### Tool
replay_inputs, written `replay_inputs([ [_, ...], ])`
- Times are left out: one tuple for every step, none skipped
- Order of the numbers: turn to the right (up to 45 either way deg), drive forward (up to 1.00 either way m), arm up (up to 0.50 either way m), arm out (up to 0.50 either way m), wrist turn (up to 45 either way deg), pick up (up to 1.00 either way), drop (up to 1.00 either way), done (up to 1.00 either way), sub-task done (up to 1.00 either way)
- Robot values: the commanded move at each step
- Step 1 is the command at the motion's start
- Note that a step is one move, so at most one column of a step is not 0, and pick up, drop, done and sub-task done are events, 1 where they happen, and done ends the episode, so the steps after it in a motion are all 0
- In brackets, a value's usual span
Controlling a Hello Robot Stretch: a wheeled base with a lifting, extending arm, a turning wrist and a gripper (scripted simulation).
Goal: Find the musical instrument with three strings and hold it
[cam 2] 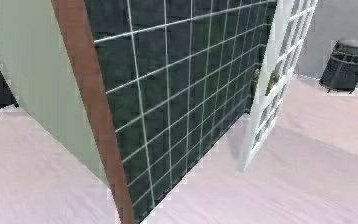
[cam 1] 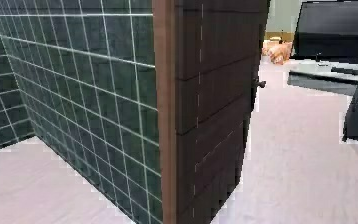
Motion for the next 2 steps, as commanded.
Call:
replay_inputs([
  [36.0, 0.0, 0.0, 0.0, 0.0, 0.0, 0.0, 0.0, 0.0],
  [0.0, 0.15, 0.0, 0.0, 0.0, 0.0, 0.0, 0.0, 0.0],
])
